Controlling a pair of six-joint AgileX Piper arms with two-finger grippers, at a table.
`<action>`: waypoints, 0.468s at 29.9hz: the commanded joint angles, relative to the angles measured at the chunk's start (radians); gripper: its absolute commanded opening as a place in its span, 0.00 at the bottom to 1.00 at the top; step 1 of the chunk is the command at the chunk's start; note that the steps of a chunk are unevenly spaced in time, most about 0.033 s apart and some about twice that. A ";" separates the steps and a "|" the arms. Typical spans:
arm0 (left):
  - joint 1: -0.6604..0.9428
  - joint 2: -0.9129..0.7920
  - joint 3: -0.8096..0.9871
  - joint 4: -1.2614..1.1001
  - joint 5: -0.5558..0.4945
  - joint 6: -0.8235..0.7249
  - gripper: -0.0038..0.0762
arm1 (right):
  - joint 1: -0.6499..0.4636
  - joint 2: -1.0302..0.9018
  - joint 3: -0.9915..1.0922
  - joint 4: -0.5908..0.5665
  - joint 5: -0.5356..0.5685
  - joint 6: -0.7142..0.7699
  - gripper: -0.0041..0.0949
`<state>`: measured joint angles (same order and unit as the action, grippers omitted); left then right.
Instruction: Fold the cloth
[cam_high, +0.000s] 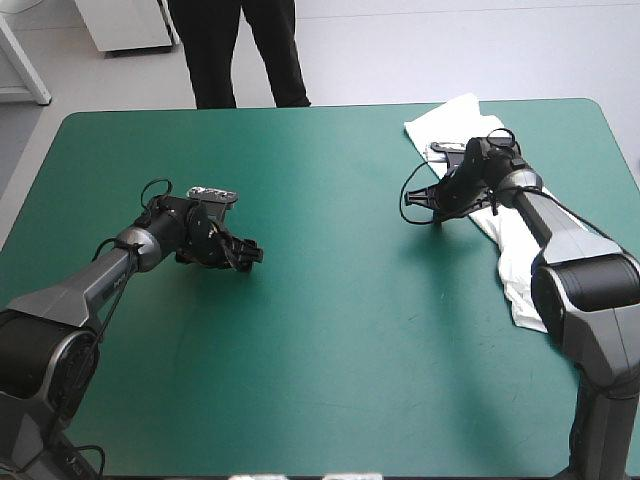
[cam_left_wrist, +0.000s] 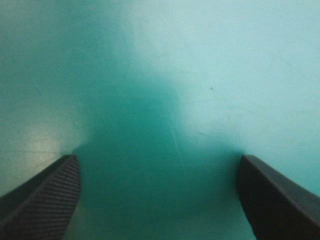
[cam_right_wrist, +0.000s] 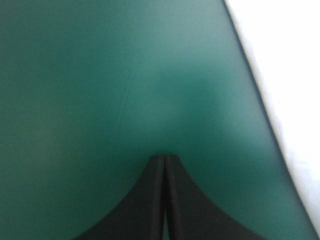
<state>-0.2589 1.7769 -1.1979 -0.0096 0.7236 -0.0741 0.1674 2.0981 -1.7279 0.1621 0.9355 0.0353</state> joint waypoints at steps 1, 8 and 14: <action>0.002 -0.030 -0.007 -0.032 0.029 -0.016 0.82 | -0.005 -0.035 -0.014 0.007 0.029 -0.001 0.03; 0.002 -0.030 -0.007 -0.032 0.031 -0.016 0.82 | -0.005 -0.035 -0.014 0.007 0.030 -0.001 0.03; 0.002 -0.030 -0.007 -0.032 0.033 -0.016 0.82 | -0.005 -0.035 -0.014 0.007 0.037 -0.001 0.03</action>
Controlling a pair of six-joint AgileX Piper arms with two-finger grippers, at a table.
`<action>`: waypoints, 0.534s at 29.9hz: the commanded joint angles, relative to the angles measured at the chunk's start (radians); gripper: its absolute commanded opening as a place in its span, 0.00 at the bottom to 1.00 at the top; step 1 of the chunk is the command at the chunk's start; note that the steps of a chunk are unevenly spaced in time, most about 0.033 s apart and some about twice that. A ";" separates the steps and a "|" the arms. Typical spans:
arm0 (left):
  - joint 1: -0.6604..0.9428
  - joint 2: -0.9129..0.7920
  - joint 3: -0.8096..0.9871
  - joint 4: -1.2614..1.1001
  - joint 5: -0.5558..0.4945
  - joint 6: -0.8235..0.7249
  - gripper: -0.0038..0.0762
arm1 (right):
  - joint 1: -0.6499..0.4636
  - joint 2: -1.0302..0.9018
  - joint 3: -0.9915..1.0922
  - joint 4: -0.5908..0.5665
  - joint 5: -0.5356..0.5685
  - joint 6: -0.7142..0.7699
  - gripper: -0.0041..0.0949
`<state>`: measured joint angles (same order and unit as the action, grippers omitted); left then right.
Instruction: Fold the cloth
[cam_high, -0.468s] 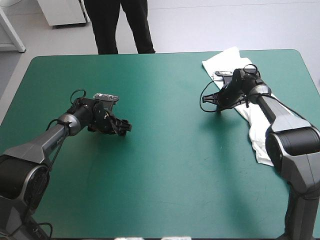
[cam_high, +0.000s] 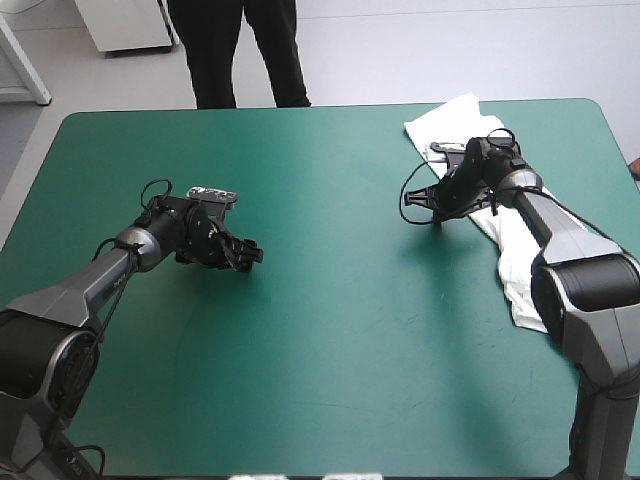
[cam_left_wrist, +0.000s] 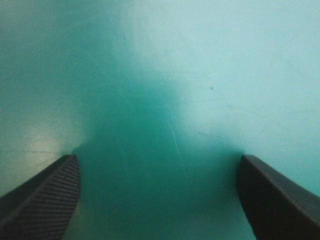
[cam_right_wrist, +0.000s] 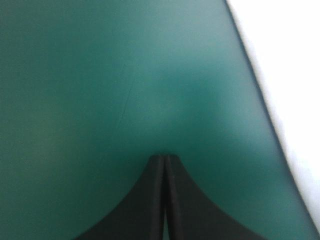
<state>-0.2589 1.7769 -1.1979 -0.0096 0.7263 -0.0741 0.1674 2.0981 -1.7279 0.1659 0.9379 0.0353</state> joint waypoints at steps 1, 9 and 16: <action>0.002 -0.030 -0.010 -0.032 0.039 -0.006 0.82 | -0.005 -0.035 -0.014 0.003 0.035 -0.001 0.03; 0.002 -0.069 -0.189 -0.020 0.138 0.037 0.73 | -0.005 -0.107 -0.057 -0.034 0.057 -0.001 0.03; 0.002 -0.120 -0.381 -0.029 0.232 0.053 0.28 | -0.005 -0.232 -0.074 -0.090 0.136 0.008 0.03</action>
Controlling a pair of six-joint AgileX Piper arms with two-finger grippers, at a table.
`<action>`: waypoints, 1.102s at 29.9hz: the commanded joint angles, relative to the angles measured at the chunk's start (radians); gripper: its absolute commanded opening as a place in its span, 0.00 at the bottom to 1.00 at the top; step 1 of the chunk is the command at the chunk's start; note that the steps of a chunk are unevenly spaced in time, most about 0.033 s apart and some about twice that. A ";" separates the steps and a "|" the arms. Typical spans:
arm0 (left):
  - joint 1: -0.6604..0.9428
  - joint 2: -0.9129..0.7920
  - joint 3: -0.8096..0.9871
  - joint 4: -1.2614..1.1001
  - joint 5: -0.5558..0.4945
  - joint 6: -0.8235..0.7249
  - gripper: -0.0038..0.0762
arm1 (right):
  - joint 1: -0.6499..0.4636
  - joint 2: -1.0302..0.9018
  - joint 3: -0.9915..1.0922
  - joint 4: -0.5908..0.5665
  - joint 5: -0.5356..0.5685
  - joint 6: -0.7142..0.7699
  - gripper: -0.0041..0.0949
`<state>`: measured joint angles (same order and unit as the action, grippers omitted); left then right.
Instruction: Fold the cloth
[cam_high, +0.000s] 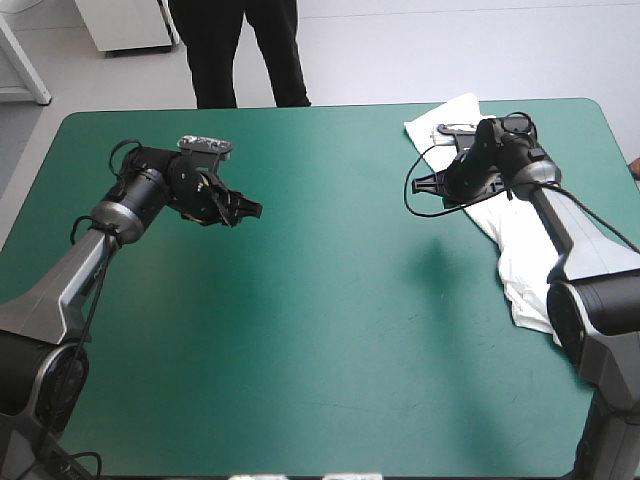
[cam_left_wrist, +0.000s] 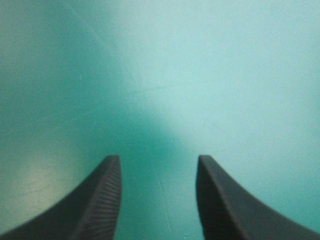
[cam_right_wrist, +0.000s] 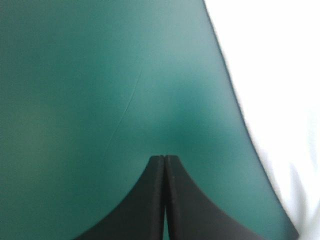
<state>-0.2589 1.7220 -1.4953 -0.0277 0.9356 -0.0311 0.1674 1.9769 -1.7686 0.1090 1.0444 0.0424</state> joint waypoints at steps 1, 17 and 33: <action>0.002 -0.073 -0.103 -0.010 0.038 0.031 0.18 | -0.005 -0.129 -0.033 -0.052 0.045 0.013 0.03; 0.002 -0.082 -0.139 -0.131 0.089 0.113 0.04 | -0.159 -0.228 -0.033 -0.180 0.191 0.119 0.80; 0.002 -0.082 -0.139 -0.129 0.063 0.113 0.04 | -0.282 0.038 -0.044 -0.058 0.075 0.083 0.75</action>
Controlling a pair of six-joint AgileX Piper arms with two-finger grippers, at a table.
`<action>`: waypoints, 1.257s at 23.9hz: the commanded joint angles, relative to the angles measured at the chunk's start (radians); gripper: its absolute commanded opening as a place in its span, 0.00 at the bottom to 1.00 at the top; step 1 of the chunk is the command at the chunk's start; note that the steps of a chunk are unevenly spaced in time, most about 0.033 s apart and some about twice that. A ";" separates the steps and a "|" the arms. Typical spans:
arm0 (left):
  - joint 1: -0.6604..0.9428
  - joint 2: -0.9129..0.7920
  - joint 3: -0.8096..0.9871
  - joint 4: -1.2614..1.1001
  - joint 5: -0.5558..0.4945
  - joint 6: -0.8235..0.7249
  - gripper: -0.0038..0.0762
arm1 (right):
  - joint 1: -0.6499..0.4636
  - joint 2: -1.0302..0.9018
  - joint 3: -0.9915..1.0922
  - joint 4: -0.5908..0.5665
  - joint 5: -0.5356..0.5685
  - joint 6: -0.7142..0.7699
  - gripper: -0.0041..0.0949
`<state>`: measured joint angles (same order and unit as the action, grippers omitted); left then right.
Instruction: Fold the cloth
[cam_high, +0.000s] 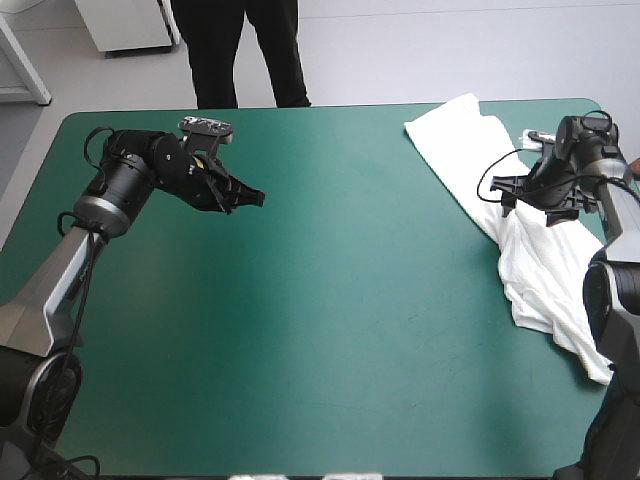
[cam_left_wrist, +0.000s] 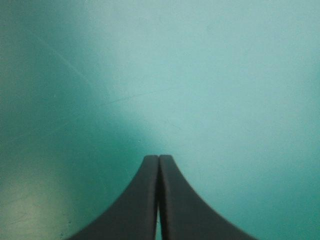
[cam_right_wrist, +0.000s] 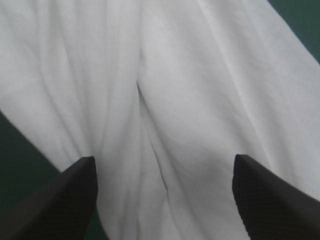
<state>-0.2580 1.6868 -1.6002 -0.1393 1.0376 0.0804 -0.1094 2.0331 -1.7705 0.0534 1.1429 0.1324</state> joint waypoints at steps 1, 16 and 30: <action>0.001 -0.047 -0.034 -0.018 -0.041 0.002 0.04 | -0.005 -0.006 -0.046 -0.003 -0.023 -0.007 0.75; 0.001 -0.047 -0.034 -0.018 -0.058 0.002 0.04 | 0.067 0.133 -0.056 0.010 0.048 -0.046 0.02; 0.001 -0.047 -0.034 -0.018 -0.056 0.006 0.04 | 0.585 0.012 -0.060 0.091 0.072 -0.049 0.03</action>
<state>-0.2580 1.6868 -1.6002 -0.1393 1.0194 0.0839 0.4141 2.1196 -1.8208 0.0706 1.1881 0.0869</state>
